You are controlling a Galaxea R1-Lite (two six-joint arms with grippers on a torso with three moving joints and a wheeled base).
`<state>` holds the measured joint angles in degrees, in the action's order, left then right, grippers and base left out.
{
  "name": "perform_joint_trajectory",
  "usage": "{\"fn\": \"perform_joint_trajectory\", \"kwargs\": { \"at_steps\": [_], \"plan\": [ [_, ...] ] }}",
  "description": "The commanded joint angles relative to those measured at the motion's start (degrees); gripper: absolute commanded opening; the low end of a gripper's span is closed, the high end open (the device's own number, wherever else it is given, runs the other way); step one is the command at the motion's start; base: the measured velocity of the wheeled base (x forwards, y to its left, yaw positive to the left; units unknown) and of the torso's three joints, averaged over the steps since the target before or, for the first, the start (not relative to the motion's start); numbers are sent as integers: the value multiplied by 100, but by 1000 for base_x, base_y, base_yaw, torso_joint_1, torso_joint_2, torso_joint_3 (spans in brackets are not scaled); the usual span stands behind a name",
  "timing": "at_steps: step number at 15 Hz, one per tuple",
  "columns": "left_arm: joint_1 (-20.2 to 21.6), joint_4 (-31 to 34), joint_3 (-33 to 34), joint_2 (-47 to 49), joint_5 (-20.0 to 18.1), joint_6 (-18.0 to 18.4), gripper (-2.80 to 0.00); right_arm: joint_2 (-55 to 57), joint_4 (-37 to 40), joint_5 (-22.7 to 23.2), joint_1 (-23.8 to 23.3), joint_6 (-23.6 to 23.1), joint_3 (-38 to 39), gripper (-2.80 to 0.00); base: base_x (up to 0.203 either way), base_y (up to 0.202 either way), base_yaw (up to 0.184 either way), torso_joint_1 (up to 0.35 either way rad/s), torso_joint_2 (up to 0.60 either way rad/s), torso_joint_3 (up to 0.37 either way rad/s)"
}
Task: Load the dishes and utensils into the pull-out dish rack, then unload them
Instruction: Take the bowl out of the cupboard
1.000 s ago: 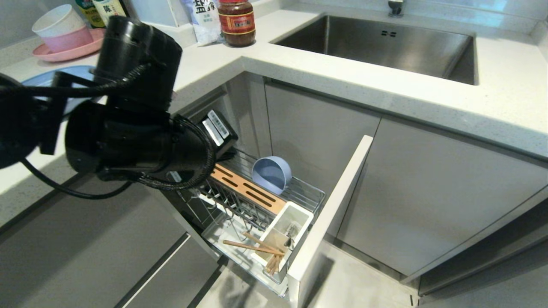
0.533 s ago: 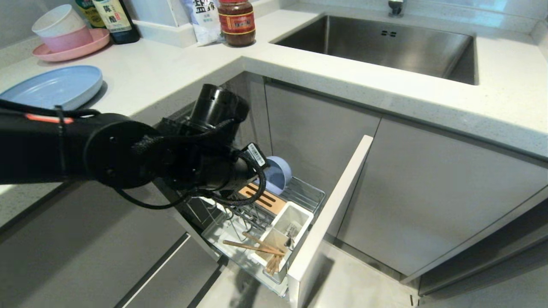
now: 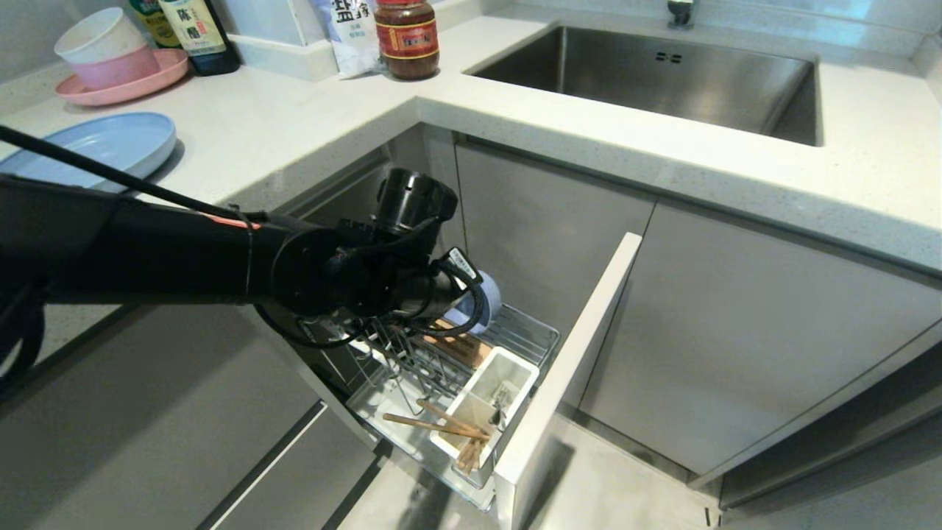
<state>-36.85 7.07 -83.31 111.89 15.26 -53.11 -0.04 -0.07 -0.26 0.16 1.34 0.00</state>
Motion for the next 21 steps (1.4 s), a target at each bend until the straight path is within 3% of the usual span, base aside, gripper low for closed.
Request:
{"fn": "perform_joint_trajectory", "kwargs": {
  "at_steps": [1,9,19,20,21],
  "plan": [
    [57,-88,-39,247,-9,9,0,-23,-1,-1,2,-1,9,-280,0,0,0,0,0,0],
    [64,-390,-624,817,-120,335,0,-23,-1,-1,2,-2,9,-280,0,0,0,0,0,0],
    [117,-478,-713,896,-120,380,0,-23,-1,-1,2,-2,9,-280,0,0,0,0,0,0],
    [117,-478,-721,896,-120,389,-280,-23,-1,-1,2,1,9,-280,0,0,0,0,0,0],
    [117,-478,-721,896,-120,389,-280,-23,-2,-1,2,7,9,-280,0,0,0,0,0,0]
  ]
}}
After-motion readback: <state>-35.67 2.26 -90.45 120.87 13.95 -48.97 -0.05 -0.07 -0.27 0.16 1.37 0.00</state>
